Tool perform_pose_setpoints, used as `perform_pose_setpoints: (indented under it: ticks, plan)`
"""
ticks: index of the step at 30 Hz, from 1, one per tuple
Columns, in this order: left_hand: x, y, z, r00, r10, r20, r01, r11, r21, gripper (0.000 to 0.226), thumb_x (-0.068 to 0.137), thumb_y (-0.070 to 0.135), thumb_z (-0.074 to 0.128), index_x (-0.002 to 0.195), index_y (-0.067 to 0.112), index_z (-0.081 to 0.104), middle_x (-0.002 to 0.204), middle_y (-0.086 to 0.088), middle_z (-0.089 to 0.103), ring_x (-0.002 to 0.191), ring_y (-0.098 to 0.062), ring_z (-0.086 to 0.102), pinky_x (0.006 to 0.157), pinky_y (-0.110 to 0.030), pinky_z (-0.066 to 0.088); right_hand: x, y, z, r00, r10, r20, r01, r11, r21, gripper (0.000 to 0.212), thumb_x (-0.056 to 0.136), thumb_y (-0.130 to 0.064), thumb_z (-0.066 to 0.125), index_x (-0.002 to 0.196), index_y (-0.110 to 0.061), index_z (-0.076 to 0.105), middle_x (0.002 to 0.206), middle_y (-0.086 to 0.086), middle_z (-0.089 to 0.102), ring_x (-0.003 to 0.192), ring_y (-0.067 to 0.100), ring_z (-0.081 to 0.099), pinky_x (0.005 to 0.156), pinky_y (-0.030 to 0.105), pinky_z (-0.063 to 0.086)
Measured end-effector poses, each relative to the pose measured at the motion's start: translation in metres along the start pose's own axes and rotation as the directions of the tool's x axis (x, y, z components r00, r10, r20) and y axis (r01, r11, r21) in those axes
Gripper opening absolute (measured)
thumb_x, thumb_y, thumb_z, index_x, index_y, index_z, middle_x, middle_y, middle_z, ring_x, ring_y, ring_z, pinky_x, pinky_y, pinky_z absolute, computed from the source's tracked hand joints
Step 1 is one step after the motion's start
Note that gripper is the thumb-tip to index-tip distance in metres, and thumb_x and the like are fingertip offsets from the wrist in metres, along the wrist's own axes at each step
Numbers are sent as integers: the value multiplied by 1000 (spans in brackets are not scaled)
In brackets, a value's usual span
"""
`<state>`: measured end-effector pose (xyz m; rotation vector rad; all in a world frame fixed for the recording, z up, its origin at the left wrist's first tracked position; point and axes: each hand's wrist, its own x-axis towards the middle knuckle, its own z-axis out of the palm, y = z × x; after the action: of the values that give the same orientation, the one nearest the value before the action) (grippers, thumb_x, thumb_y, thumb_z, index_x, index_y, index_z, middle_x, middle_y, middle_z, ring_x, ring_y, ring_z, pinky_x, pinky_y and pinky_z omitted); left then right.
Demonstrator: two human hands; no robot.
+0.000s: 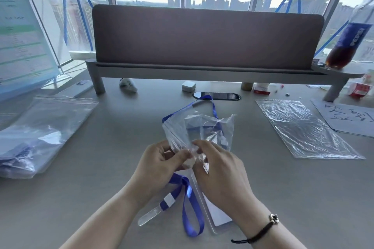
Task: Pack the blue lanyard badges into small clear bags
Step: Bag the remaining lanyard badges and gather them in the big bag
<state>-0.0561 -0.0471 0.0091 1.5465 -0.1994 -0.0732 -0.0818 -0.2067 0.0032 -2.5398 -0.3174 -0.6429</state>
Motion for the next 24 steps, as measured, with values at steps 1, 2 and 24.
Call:
perform_pose_setpoints:
  ticks: [1,2,24]
  plan:
    - [0,-2,0,1000,-4,-2,4,1000,28,9,94,11,67,95,11,77,91,-13,78,88,-32,75,85,-42,60,1,1,-1,999,9,-35,-9,1000,1,35,88,-29,54,122,-34,62,105,-13,69,80,15,66,66,35,53]
    - [0,-2,0,1000,-12,-12,13,999,43,11,95,10,67,94,16,76,89,-12,78,86,-32,75,84,-44,60,2,3,-1,996,29,-80,-28,999,14,29,89,-28,56,116,-34,65,101,-13,68,76,16,65,62,36,53]
    - [11,-15,-21,989,124,-85,-50,805,591,17,89,42,71,77,29,71,81,14,73,80,-4,68,74,-20,50,25,36,-30,934,341,-107,-201,750,630,20,86,-5,70,92,-23,72,49,-2,38,45,12,31,45,20,31]
